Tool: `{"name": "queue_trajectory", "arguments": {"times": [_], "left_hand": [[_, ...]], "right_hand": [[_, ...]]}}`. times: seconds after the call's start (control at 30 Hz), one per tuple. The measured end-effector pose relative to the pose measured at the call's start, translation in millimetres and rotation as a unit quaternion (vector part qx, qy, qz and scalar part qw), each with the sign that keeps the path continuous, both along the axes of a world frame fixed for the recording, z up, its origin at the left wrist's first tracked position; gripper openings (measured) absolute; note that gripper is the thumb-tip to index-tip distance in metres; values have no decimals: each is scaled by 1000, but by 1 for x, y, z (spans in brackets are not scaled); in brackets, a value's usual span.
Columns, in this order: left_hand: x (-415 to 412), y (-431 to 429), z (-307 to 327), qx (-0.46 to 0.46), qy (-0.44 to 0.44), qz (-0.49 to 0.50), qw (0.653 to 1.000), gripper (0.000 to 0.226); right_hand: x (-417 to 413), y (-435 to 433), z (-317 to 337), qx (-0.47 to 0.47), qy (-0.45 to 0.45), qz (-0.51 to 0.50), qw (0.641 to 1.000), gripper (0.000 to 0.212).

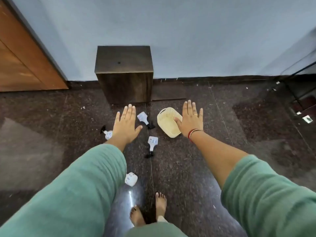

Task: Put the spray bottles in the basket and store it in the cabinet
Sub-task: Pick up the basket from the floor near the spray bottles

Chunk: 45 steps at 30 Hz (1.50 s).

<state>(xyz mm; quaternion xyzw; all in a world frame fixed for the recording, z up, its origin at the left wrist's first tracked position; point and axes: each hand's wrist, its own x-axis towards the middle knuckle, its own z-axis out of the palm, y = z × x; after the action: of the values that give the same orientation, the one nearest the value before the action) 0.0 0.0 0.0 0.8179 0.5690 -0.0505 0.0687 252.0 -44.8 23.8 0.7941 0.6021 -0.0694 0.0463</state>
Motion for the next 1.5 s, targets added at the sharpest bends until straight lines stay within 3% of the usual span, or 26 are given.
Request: {"name": "queue_trajectory", "arguments": {"times": [0.87, 1.13, 1.27, 1.33, 1.43, 1.5], "left_hand": [[-3, 10, 20, -35, 3, -20, 999, 82], [37, 55, 12, -37, 9, -43, 998, 82], [71, 84, -4, -86, 19, -47, 995, 83], [93, 103, -15, -150, 32, -34, 988, 76], [131, 133, -39, -184, 60, -24, 981, 42], [160, 152, -59, -199, 61, -8, 978, 41]], "right_hand": [[-14, -35, 3, -60, 10, -79, 995, 75], [16, 2, -19, -79, 44, -104, 990, 76], [48, 32, -40, -129, 52, -115, 984, 71], [69, 52, -53, -196, 56, -131, 970, 63], [99, 81, -77, -261, 120, -176, 941, 59], [120, 97, -96, -270, 170, -203, 926, 57]]}}
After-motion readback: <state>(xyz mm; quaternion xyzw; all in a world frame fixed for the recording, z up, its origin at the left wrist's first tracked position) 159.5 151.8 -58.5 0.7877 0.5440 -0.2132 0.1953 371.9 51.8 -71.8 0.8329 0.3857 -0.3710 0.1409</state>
